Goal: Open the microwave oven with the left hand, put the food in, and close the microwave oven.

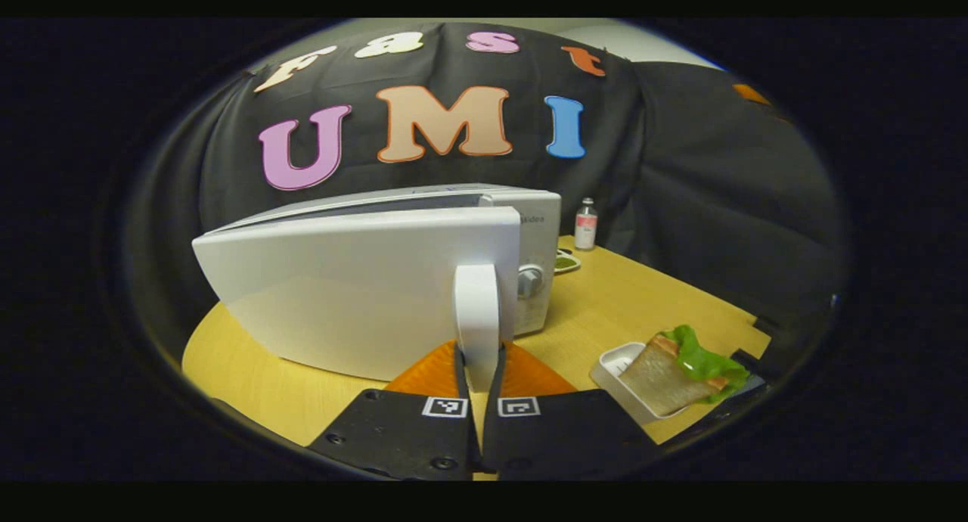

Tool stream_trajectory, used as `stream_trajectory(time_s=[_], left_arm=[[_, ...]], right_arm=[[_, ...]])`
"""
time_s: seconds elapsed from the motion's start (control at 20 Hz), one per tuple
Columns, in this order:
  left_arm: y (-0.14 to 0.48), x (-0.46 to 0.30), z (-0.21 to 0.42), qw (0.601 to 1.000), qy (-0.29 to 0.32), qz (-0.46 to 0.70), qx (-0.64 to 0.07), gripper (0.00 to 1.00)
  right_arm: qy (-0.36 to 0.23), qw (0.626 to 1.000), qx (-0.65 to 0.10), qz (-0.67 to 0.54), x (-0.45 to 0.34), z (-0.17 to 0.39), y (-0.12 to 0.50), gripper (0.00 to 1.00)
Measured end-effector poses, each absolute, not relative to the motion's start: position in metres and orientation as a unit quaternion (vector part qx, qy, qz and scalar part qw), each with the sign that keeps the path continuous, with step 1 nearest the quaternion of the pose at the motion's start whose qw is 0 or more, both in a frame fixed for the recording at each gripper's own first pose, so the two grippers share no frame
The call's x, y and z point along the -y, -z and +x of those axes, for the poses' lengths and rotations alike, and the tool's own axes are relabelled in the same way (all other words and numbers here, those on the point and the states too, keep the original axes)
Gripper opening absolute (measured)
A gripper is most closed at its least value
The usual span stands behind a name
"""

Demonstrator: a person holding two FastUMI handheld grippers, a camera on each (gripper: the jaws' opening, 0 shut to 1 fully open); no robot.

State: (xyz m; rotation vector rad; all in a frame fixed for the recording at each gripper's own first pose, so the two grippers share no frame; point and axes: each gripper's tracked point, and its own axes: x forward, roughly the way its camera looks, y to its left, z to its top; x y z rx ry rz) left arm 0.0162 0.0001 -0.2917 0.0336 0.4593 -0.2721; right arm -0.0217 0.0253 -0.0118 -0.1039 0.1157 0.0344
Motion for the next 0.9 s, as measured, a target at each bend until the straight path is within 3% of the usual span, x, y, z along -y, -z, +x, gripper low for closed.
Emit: stream_trajectory(time_s=[0.35,0.9], left_arm=[[0.287,-0.046,-0.065,0.951,0.166,0.022,-0.26,0.01],[0.285,-0.157,-0.147,0.947,0.133,0.035,-0.291,0.0]], right_arm=[[-0.045,0.996,-0.06,-0.049,-0.069,-0.022,0.019,0.97],[-0.094,0.991,-0.091,-0.023,-0.168,-0.027,0.045,0.97]])
